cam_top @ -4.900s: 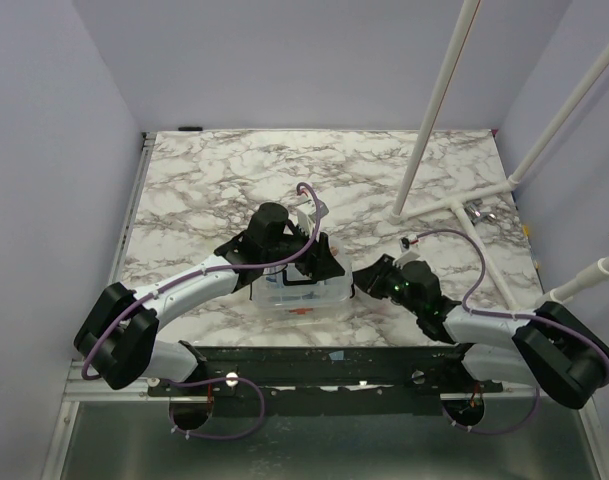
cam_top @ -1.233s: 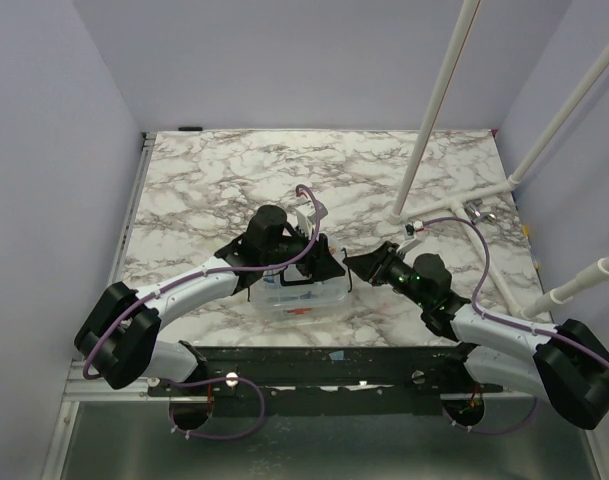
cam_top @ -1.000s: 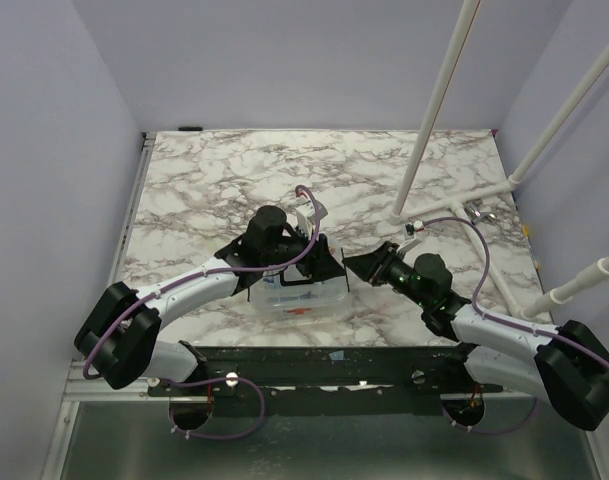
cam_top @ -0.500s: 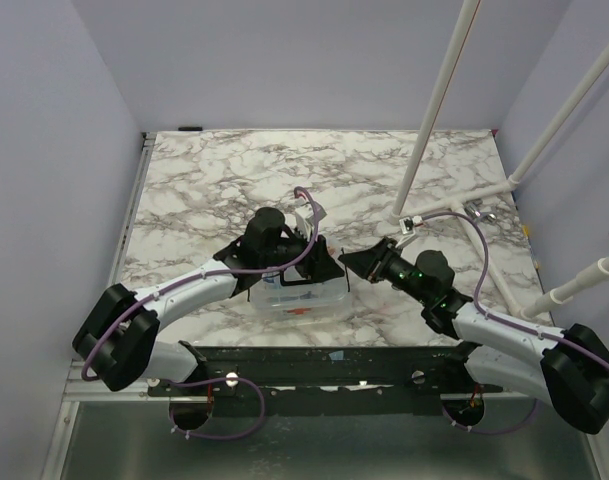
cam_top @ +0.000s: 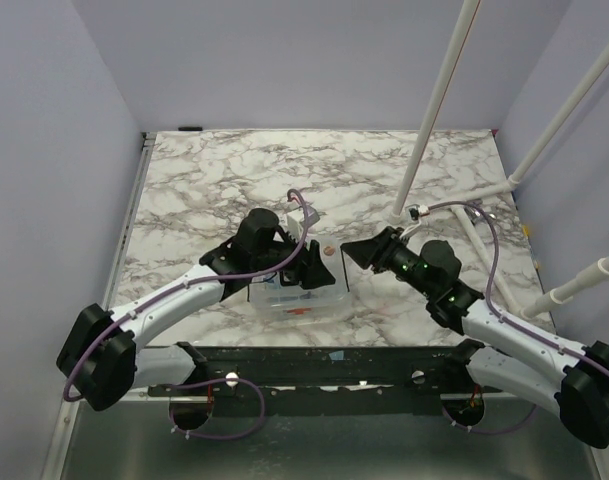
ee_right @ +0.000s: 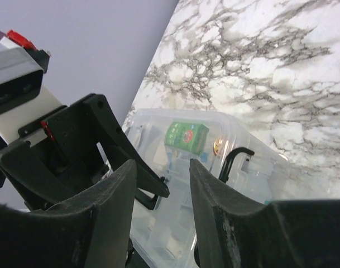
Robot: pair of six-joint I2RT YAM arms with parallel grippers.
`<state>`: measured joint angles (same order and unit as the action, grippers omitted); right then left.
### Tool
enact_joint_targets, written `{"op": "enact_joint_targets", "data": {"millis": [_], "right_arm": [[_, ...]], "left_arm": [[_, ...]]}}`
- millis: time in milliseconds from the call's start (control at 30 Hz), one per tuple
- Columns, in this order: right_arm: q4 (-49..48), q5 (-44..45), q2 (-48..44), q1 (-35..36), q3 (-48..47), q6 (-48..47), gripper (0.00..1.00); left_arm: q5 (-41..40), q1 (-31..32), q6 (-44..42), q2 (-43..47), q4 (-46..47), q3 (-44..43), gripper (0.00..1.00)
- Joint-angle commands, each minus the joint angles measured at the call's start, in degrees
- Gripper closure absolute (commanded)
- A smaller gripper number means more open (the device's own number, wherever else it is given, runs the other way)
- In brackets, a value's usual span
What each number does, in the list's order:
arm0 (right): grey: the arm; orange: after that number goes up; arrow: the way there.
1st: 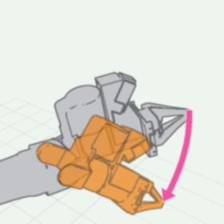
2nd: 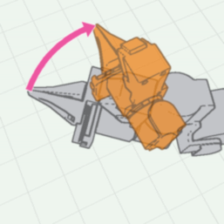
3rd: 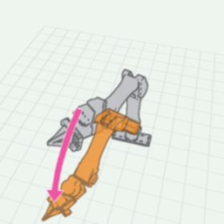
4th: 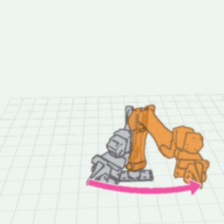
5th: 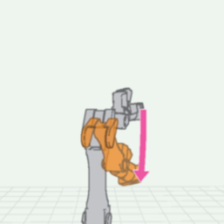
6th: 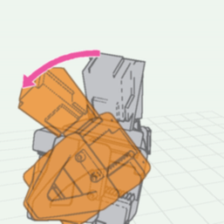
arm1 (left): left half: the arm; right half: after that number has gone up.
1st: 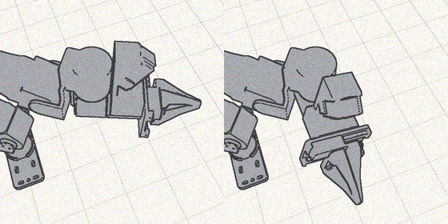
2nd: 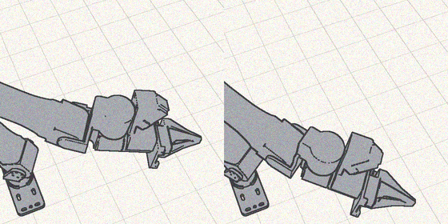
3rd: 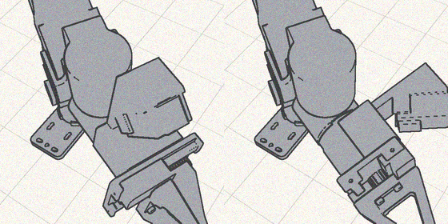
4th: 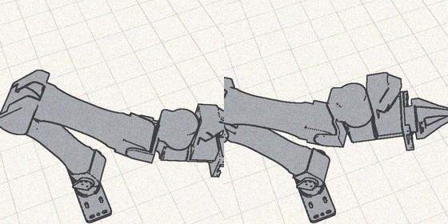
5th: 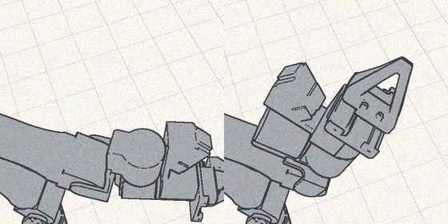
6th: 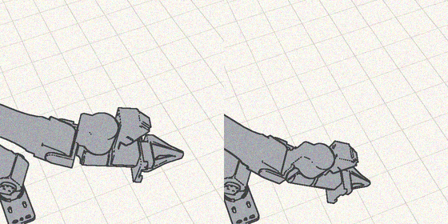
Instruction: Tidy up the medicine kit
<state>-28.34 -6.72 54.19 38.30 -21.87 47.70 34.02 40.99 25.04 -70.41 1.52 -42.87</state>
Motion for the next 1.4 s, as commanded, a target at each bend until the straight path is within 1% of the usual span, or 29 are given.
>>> {"op": "enact_joint_targets", "data": {"millis": [0, 100, 167, 200, 267, 367, 433, 533, 600, 667, 800, 900, 1000, 1033, 1133, 1367], "right_arm": [[9.28, 3.79, -0.84, 0.36, -5.4, -5.62, 0.52], [12.71, 5.3, -1.19, 0.32, -8.37, -9.22, 0.49], [14.67, 6.4, -1.75, 0.37, -10.13, -11.43, 0.44], [16.18, 6.54, -2.16, 0.36, -11.01, -12.59, 0.41], [18.73, 9.54, -3.03, 0.31, -12.98, -14.99, 0.36], [21.87, 12.31, -4.82, 0.28, -14.94, -18.16, 0.23], [23.9, 14.32, -5.89, 0.29, -16.48, -20.63, 0.16], [26.48, 16.39, -6.88, 0.29, -18.81, -23.66, 0.12], [28.98, 16.87, -6.71, 0.32, -20.48, -25.39, 0.08], [32.83, 17.04, -5.53, 0.34, -22.65, -27.06, 0.01], [37.46, 18.98, -3.38, 0.31, -25.8, -28.29, 0.0], [40.43, 22.94, -2.28, 0.3, -27.84, -27.87, 0.0], [43.62, 27.55, -1.49, 0.36, -29.28, -26.73, 0.0], [44.08, 28.45, -1.61, 0.27, -29.24, -26.05, 0.0], [44.39, 27.08, -3.63, 0.33, -28.33, -25.14, 0.0], [42.93, 30.64, -9.53, 0.31, -24.17, -22.56, 0.0]], "left_arm": [[-3.41, 0.09, -1.91, 4.18, -9.24, -2.86, 0.39], [-6.2, 0.12, -2.01, 7.73, -11.36, -3.4, 0.35], [-8.48, 0.1, -2.37, 10.49, -13.33, -3.87, 0.32], [-9.76, 0.08, -2.67, 11.57, -14.62, -4.49, 0.31], [-12.29, 0.09, -3.43, 13.77, -17.76, -5.63, 0.28], [-17.42, 0.07, -4.48, 17.47, -21.19, -6.8, 0.23], [-21.42, 0.07, -5.06, 19.68, -23.19, -7.13, 0.21], [-27.4, 0.01, -5.57, 23.54, -25.88, -7.44, 0.18], [-31.62, -0.05, -6.08, 25.81, -27.59, -7.77, 0.12], [-34.81, -0.18, -6.98, 28.18, -29.15, -8.17, 0.01], [-39.99, -0.17, -8.71, 32.34, -32.06, -8.85, 0.01], [-44.25, -0.15, -9.36, 35.47, -33.92, -8.9, 0.01], [-46.87, -0.17, -9.99, 38.19, -35.17, -8.59, 0.01], [-47.53, -0.16, -10.09, 39.08, -35.38, -8.42, 0.01], [-48.42, -0.16, -9.97, 41.91, -35.34, -6.98, 0.01], [-48.8, -0.14, -8.95, 47.43, -33.51, -2.57, 0.01]]}}
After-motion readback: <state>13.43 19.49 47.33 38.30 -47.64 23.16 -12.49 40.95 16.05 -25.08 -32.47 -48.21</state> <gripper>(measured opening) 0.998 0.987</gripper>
